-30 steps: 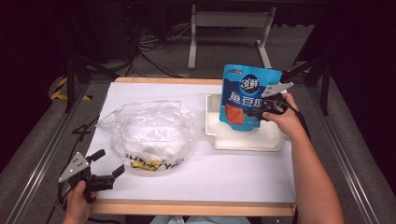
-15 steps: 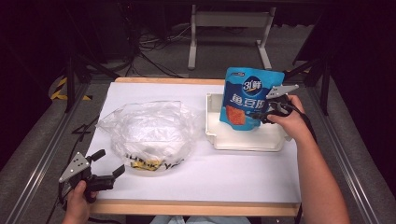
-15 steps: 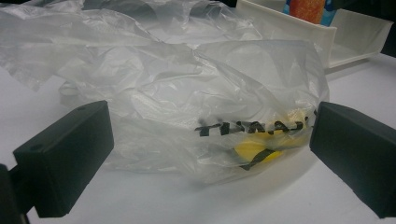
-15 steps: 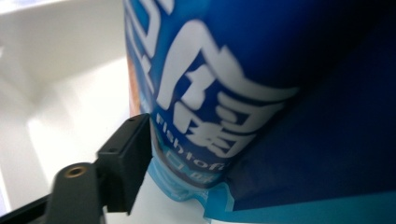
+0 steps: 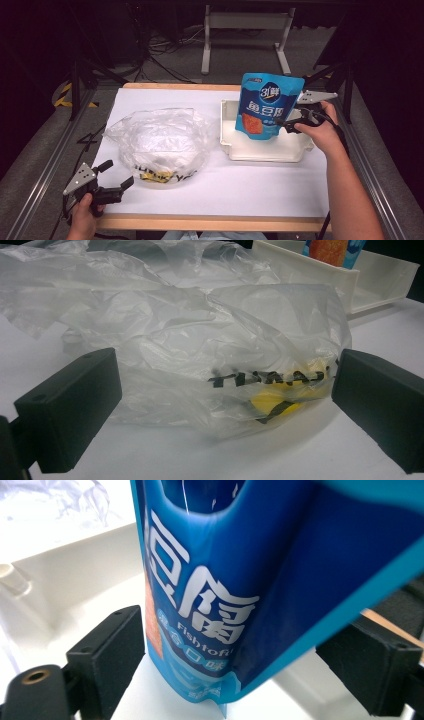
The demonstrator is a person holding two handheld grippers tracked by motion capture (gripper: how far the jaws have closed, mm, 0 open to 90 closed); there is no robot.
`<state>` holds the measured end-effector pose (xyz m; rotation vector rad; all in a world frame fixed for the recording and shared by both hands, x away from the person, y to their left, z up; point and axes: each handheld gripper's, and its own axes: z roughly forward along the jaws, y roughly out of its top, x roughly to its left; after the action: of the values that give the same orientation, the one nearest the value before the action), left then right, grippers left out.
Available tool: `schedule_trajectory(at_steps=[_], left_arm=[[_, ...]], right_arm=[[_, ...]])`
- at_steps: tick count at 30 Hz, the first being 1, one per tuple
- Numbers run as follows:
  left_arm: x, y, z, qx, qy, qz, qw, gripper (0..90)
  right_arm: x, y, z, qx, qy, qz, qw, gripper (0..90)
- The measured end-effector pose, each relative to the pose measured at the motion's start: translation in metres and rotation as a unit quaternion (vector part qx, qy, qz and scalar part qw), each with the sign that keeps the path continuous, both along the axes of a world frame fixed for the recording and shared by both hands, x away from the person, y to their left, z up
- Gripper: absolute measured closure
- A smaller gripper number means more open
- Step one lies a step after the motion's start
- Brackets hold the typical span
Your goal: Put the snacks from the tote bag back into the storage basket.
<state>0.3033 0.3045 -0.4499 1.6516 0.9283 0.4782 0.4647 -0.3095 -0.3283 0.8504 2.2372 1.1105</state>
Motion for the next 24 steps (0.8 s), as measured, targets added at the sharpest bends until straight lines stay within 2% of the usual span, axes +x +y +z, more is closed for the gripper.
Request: schedule_trajectory(at_steps=[2, 3, 5, 7, 10, 11, 13, 16, 19, 24], left_arm=[[0.000, 0.000, 0.000, 0.000, 0.000, 0.000, 1.0000, 0.3], [0.000, 0.000, 0.000, -0.001, -0.001, 0.000, 1.0000, 0.3], [0.000, 0.000, 0.000, -0.001, 0.000, 0.001, 1.0000, 0.2], [0.001, -0.001, 0.000, 0.000, 0.000, 0.000, 1.0000, 0.3], [0.001, -0.001, 0.000, 0.001, -0.001, -0.001, 1.0000, 0.3], [0.001, -0.002, 0.000, 0.001, -0.001, -0.001, 1.0000, 0.3], [0.002, -0.002, 0.000, -0.002, -0.001, 0.000, 1.0000, 0.3], [0.002, -0.002, 0.001, 0.000, -0.001, -0.002, 1.0000, 0.3], [0.002, -0.002, 0.001, 0.000, -0.003, -0.002, 1.0000, 0.3], [0.002, -0.002, 0.001, -0.002, -0.003, -0.002, 1.0000, 0.3]], right_arm=[[-0.002, -0.001, 0.002, 0.002, -0.001, -0.004, 1.0000, 12.7], [-0.012, -0.004, 0.007, -0.001, -0.006, -0.030, 0.9995, 12.0], [-0.015, -0.005, 0.009, 0.003, -0.009, -0.031, 0.9995, 11.6], [-0.025, -0.009, 0.015, 0.020, -0.019, -0.034, 0.9991, 11.6], [-0.034, -0.010, 0.020, 0.024, -0.025, -0.038, 0.9987, 11.3], [-0.042, -0.011, 0.023, 0.027, -0.029, -0.040, 0.9984, 11.3], [-0.050, -0.011, 0.025, 0.038, -0.029, -0.031, 0.9984, 11.1], [-0.058, -0.009, 0.028, 0.040, -0.029, -0.026, 0.9984, 10.6], [-0.072, -0.003, 0.031, 0.052, -0.025, -0.008, 0.9983, 10.0], [-0.088, 0.008, 0.034, 0.081, -0.018, 0.032, 0.9960, 9.0]])
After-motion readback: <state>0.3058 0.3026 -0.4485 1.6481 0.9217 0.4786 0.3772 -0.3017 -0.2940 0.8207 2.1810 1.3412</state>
